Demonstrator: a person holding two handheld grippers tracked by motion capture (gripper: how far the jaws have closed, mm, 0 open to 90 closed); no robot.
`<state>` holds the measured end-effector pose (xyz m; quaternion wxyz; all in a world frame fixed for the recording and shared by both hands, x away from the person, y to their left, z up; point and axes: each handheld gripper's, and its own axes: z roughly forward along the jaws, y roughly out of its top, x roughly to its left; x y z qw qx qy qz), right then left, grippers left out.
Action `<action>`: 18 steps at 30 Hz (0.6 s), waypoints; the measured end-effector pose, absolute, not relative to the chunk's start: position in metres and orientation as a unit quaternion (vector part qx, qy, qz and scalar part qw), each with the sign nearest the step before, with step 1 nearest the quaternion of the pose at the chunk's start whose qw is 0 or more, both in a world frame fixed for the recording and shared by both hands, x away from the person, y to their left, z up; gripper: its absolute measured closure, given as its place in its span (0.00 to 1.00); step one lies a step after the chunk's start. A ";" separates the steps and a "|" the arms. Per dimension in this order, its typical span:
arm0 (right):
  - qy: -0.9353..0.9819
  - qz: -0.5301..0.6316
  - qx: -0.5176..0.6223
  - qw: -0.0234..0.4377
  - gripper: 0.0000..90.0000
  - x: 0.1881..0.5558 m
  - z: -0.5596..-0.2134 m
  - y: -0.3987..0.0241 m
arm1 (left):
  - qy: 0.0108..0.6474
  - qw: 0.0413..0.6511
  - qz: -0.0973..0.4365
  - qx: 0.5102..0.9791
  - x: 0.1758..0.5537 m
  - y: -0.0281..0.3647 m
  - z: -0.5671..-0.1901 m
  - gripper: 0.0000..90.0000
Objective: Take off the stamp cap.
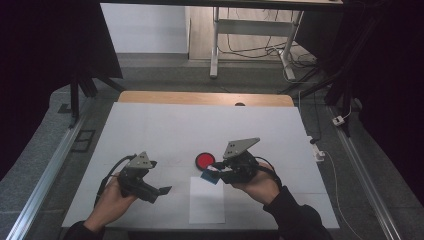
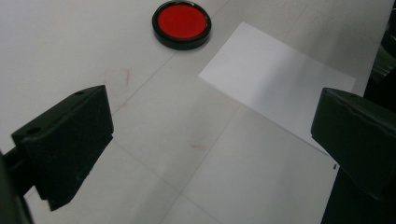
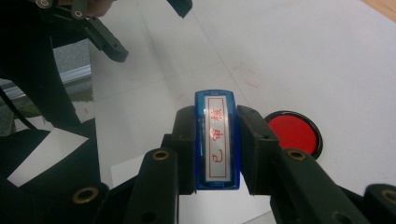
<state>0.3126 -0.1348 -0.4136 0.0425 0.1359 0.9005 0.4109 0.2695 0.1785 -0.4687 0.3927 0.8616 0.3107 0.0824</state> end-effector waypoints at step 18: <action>0.901 0.410 0.132 0.042 0.78 0.312 -0.412 -0.133 | 0.270 0.400 0.075 0.872 0.288 0.140 -0.464 0.00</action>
